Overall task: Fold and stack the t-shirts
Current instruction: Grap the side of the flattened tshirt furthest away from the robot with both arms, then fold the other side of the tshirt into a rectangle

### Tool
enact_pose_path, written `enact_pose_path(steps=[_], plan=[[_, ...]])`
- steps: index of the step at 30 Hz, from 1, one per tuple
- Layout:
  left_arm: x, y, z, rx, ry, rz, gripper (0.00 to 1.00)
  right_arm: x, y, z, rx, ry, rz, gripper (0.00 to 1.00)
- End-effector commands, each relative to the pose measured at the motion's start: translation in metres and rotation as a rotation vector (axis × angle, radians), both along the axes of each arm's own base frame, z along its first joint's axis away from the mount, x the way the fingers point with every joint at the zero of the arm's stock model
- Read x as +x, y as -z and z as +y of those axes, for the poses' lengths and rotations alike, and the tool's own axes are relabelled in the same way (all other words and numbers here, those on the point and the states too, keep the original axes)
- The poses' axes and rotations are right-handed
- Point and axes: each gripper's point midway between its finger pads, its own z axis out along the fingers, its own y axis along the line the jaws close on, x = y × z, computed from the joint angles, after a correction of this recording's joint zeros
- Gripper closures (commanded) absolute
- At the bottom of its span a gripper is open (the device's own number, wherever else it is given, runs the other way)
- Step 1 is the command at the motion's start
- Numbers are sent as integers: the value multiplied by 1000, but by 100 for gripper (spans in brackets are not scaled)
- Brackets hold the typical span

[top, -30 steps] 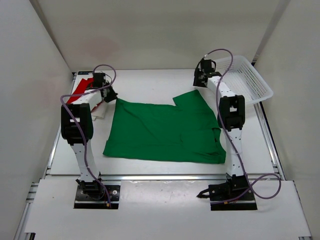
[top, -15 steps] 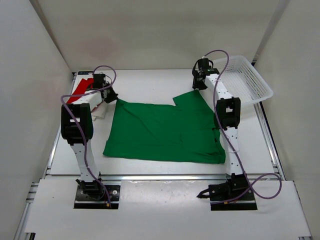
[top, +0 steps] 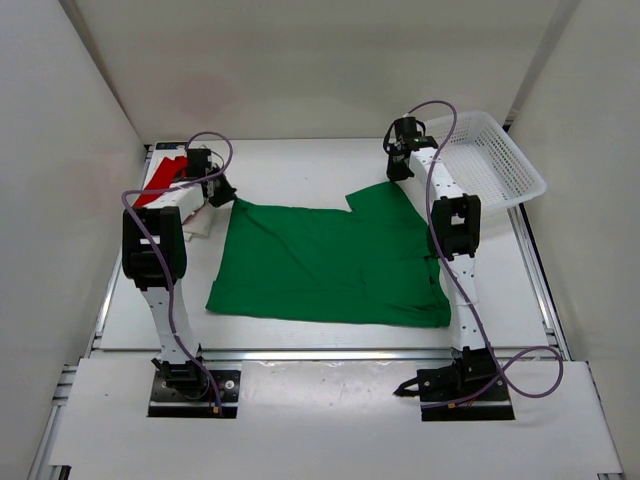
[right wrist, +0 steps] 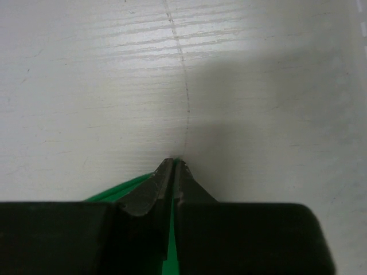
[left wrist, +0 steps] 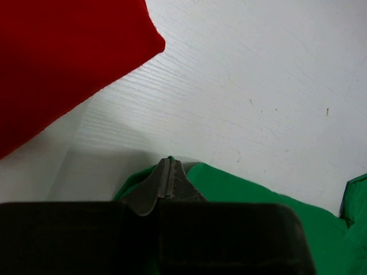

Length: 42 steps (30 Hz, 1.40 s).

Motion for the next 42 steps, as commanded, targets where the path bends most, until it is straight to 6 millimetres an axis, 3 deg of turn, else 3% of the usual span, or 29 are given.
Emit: enact_pose_path(steps=[1, 2, 7, 8, 10, 14, 15, 16, 17, 18, 19, 20, 21, 22, 24, 25, 27, 28, 29, 30, 31, 32, 35, 37, 39, 42], plan=[[-1, -17, -3, -42, 0, -44, 100, 7, -43, 4, 35, -25, -71, 100], [-2, -20, 13, -54, -32, -67, 100, 6, -47, 3, 43, -30, -71, 100], [-14, -15, 17, -64, -40, -50, 100, -12, -81, -5, 49, -70, -59, 100], [-16, -15, 16, -57, -34, -42, 100, -19, -76, -6, 60, -84, -29, 100], [-20, -12, 15, -58, -29, -36, 100, -29, -99, 2, 80, -130, -47, 99], [-22, -21, 15, -50, -23, -48, 100, -53, -114, -4, 76, -165, -11, 100], [-23, -23, 13, -52, -16, -46, 100, -58, -126, -4, 74, -163, -25, 100], [-23, -23, 11, -57, -15, -49, 100, -68, -129, -7, 70, -165, -14, 100], [-23, -26, 9, -55, -8, -57, 100, -77, -118, -10, 62, -156, 7, 100], [-23, -29, 7, -64, -11, -65, 100, -96, -115, -12, 53, -154, 29, 100], [-25, -29, 8, -68, -7, -64, 100, -94, -140, -11, 68, -148, -63, 100], [-29, -30, 4, -65, -4, -65, 100, -107, -139, -14, 80, -140, -78, 100], [-32, -34, 3, -68, -5, -73, 100, -119, -121, -16, 93, -125, -49, 100], [-31, -45, 1, -72, 1, -99, 100, -126, -136, -20, 102, -115, -84, 100], [-33, -56, 0, -82, 4, -127, 100, -151, -117, -23, 119, -97, -69, 100], [-36, -57, -2, -85, 8, -127, 100, -158, -127, -24, 120, -86, -97, 100], [-40, -67, -7, -92, 22, -144, 100, -176, -110, -26, 134, -67, -77, 100], [-46, -69, -7, -97, 22, -147, 100, -181, -120, -28, 133, -58, -105, 100], [-52, -65, -8, -100, 23, -138, 100, -190, -120, -28, 134, -51, -117, 100], [-55, -74, -9, -105, 25, -160, 100, -199, -110, -30, 137, -35, -100, 100], [-65, -75, -13, -124, 33, -162, 100, -203, -120, -30, 143, -25, -135, 100], [-76, -64, -10, -140, 17, -141, 100, -210, -122, -30, 145, -16, -157, 100], [-94, -74, 5, -174, -13, -176, 100, -229, -119, -36, 159, 21, -189, 100], [-105, -69, 16, -172, -26, -167, 100, -244, -109, -40, 165, 41, -191, 100], [-113, -67, 28, -186, -47, -167, 100, -252, -119, -48, 191, 62, -240, 100], [-123, -66, 28, -202, -41, -169, 100, -267, -121, -52, 174, 73, -260, 100]])
